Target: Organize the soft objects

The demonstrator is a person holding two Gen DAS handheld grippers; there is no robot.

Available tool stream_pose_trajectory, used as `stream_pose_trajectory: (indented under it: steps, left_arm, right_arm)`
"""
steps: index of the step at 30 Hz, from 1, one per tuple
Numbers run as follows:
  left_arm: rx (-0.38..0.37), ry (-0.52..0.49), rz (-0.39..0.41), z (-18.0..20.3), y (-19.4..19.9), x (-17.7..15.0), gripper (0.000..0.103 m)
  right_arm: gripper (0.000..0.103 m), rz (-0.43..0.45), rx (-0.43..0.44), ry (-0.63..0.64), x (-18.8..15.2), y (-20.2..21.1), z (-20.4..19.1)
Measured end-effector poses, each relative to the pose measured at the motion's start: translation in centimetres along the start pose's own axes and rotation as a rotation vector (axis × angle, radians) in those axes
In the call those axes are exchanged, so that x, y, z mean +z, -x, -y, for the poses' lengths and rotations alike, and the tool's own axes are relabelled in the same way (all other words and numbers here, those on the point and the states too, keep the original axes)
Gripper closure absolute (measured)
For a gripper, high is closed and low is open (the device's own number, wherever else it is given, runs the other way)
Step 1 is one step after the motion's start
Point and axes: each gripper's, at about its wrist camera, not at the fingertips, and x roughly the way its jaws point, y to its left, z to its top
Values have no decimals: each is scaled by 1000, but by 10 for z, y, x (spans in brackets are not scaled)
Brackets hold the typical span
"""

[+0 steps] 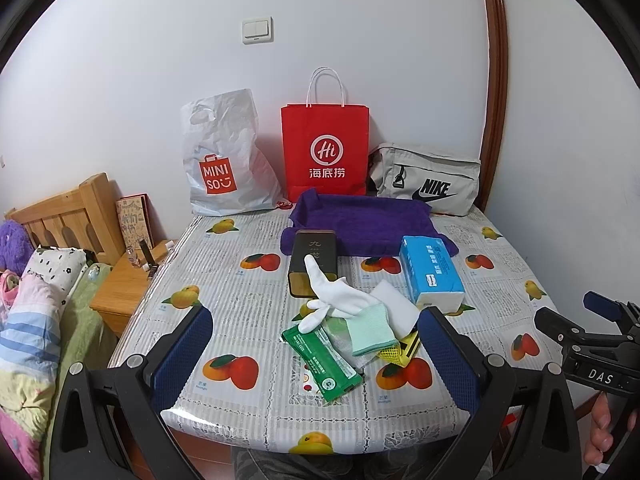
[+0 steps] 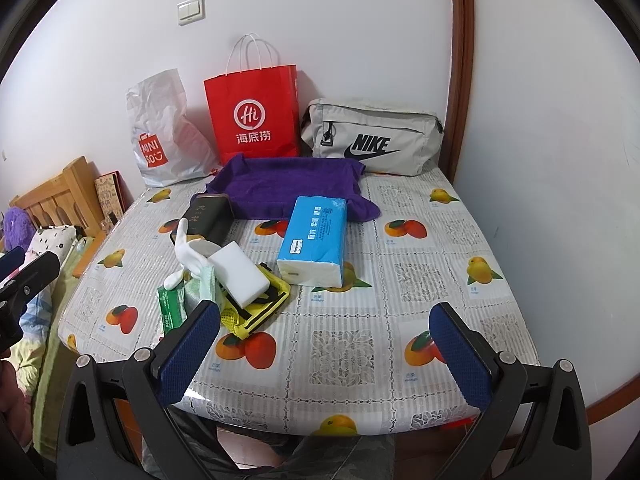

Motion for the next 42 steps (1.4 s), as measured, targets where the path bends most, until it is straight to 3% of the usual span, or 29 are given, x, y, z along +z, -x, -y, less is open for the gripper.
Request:
stream_pose_trajectory:
  steps: [8, 19, 29, 34, 37, 42]
  left_arm:
    - [2, 1, 2, -2, 2, 1, 0]
    - [5, 14, -10, -14, -2, 2, 0]
    - [22, 34, -30, -23, -42, -12, 0]
    - [14, 46, -101, -26, -79, -24, 0]
    - [0, 64, -171, -28, -106, -33, 0]
    - [8, 41, -229, -24, -139, -49, 0]
  right_arm:
    - [0, -12, 6, 6, 1, -2, -1]
    - [0, 48, 10, 49, 1, 0, -5]
    - [0, 80, 43, 49, -6, -18, -5]
    - [0, 19, 36, 88, -9, -44, -7]
    - [0, 33, 11, 73, -12, -55, -7]
    - [0, 3, 143, -19, -14, -80, 3]
